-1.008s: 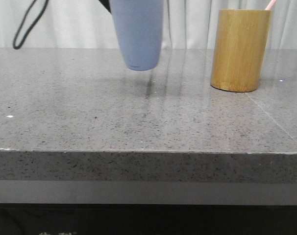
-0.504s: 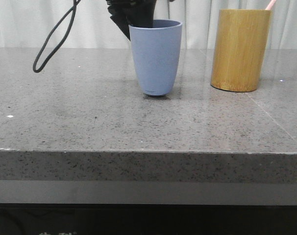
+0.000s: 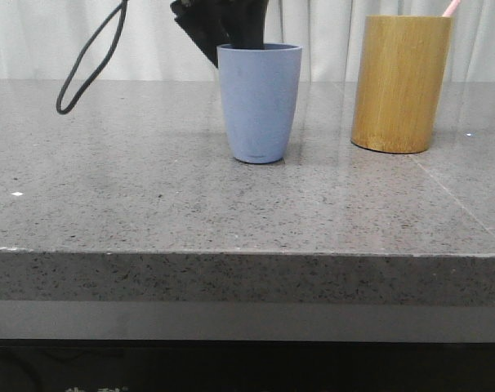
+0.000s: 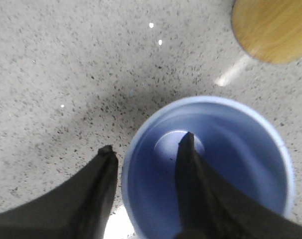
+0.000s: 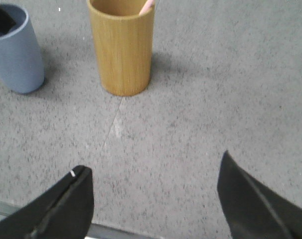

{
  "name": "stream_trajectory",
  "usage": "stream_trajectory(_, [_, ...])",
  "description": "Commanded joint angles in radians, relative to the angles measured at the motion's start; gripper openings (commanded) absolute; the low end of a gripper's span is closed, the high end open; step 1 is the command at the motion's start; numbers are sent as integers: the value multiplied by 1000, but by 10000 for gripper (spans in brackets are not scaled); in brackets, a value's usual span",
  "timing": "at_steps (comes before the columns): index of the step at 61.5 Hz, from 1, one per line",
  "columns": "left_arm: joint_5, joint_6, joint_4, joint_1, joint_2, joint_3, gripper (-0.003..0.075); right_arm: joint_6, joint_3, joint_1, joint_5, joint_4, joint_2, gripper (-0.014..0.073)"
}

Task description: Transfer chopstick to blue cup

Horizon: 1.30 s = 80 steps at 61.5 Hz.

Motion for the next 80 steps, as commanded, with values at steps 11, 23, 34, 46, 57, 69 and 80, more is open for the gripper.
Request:
stream_trajectory(11, [24, -14, -38, -7, -77, -175, 295, 117, -41, -36, -161, 3, 65, 538])
stream_trajectory(23, [24, -16, -38, -4, -135, -167, 295, 138, -148, -127, -148, 37, 212, 538])
stream_trajectory(34, [22, -17, -34, -1, -258, -56, 295, 103, -291, -197, -99, 128, 357, 538])
stream_trajectory(46, [-58, -17, -28, 15, -454, 217, 295, -34, -464, -231, -45, 355, 523, 538])
stream_trajectory(57, [-105, -17, -28, 17, -654, 447, 295, -145, -610, -240, 4, 515, 688, 538])
stream_trajectory(69, [-176, -17, -28, 17, -878, 677, 295, -203, -750, -238, 42, 547, 869, 538])
stream_trajectory(80, [-200, -17, -28, 17, -996, 807, 295, -245, -804, -236, 78, 554, 963, 482])
